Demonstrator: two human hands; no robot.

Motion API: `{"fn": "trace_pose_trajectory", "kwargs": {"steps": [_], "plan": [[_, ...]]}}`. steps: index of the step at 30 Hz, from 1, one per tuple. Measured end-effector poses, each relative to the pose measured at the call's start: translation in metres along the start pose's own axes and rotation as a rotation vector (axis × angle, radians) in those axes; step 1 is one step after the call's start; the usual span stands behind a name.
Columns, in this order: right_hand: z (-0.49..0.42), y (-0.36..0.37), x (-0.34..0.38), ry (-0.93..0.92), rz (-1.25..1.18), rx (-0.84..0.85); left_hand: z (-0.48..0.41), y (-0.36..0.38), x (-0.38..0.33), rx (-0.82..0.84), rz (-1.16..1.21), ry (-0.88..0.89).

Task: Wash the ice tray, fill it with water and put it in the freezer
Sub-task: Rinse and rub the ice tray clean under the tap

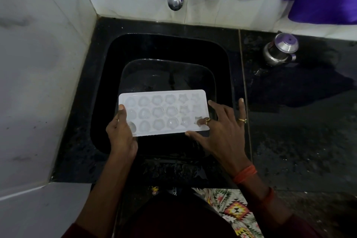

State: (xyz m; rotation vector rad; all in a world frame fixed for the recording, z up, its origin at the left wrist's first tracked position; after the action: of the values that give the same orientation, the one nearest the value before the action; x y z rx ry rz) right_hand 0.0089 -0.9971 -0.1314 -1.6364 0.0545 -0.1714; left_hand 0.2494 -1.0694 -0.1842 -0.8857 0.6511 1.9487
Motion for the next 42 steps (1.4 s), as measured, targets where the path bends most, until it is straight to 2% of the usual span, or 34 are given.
{"fn": "trace_pose_trajectory", "kwargs": {"steps": [4,13,20,24,29,42], "plan": [[0.000,0.004,0.002,-0.007,0.015,0.041,-0.001,-0.001,-0.001,-0.005,0.010,0.007],[-0.001,-0.002,0.004,-0.010,0.010,-0.004,-0.004,-0.004,0.000,-0.006,-0.004,-0.002],[0.000,0.005,0.004,-0.002,0.060,0.056,-0.003,-0.005,0.000,0.001,-0.007,-0.014],[0.000,0.001,0.005,-0.002,-0.012,-0.016,-0.002,-0.005,0.000,0.002,-0.005,-0.007],[0.000,-0.001,0.014,-0.103,-0.117,-0.023,-0.002,-0.005,0.003,0.003,-0.004,-0.006],[0.000,0.004,0.023,-0.245,-0.069,0.020,0.000,-0.005,0.005,0.013,-0.011,-0.018]]}}
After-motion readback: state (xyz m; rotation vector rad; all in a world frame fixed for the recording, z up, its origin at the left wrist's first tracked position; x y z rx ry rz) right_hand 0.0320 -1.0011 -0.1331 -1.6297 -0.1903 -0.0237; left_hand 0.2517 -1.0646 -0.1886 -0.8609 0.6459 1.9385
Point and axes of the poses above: each hand's wrist, its own z-axis away from the middle knuckle, its own y-axis out of the palm, x = y × z, the point moved 5 cm from there along -z, towards the middle knuckle, and after that the axes turned 1 degree about -z, right-handed, at the moved point
